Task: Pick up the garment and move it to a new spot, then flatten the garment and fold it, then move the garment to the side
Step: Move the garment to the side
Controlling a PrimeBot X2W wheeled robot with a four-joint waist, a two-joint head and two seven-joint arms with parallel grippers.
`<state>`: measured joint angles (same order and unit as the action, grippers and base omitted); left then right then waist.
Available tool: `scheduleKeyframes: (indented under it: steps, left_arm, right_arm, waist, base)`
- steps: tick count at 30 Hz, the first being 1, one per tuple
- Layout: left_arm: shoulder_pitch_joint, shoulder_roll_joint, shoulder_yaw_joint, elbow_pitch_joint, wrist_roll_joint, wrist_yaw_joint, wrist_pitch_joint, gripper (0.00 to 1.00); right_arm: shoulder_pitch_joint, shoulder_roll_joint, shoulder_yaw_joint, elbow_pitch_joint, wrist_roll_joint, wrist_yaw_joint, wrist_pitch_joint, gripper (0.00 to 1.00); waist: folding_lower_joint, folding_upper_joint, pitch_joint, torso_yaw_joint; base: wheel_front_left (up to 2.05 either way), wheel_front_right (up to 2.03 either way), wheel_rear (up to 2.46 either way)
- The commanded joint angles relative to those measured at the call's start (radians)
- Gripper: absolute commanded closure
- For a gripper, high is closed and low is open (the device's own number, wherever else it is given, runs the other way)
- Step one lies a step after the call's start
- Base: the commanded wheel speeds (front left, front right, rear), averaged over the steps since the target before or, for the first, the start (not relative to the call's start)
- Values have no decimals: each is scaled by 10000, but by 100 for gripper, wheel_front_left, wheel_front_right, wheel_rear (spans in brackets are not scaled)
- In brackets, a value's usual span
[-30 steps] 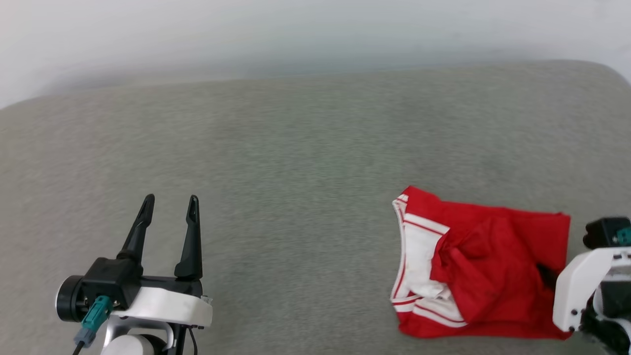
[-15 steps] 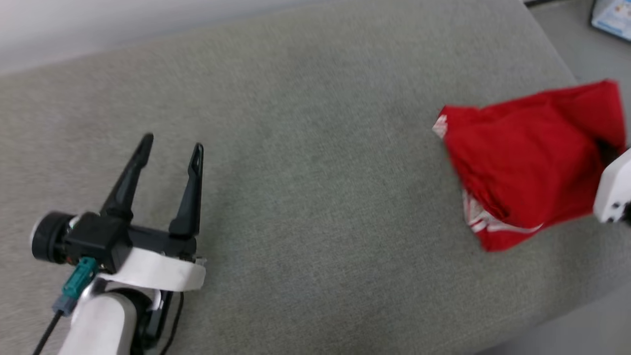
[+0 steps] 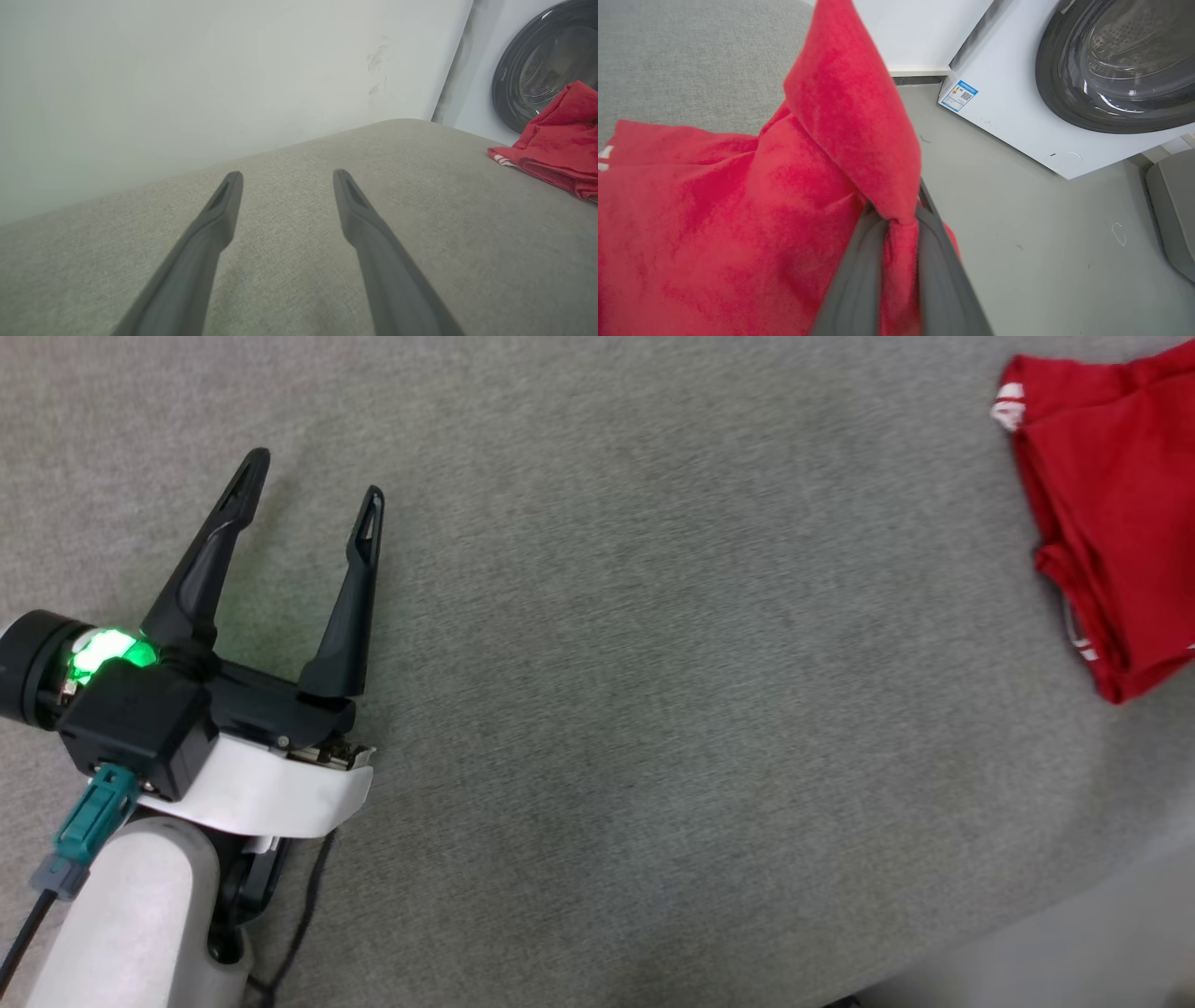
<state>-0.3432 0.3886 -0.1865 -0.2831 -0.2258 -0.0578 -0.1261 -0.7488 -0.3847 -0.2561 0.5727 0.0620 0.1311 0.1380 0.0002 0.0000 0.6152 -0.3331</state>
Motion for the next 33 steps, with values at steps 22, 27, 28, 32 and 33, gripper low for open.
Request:
scheduleKeyframes:
  steps: [22,27,28,32,33]
  left_arm:
    - [640,-594,-305,1198,-320,411,-812,0]
    - [1323,-837,-244,1560,-513,686,-956,0]
    - [1465,-888,-222,1645,-538,753,-976,0]
    - [2001,-1085,-174,1927,-719,957,-1061,0]
    - [2105,-1132,-184,2027,-769,975,-1084,0]
  right_arm:
    - [1260,955,-1964,-402,-1780,-7,-1555,0]
    - [2562,1331,-1287,-1599,-1339,-7,-1714,0]
    - [2863,1417,-1157,-1876,-1293,-7,-1720,0]
    - [4045,1851,-683,-2940,-943,-7,-1567,0]
    - [4319,1979,-592,-3176,-845,-7,-1539,0]
  waist:
    - [-2,0,-1896,997]
    - [-2,0,-2941,1300]
    - [-2,0,-3128,1375]
    - [-2,0,-3801,1712]
    - [-2,0,-3973,1826]
  base:
    - [0,0,0]
    - [0,0,0]
    - [0,0,0]
    - [0,0,0]
    - [0,0,0]
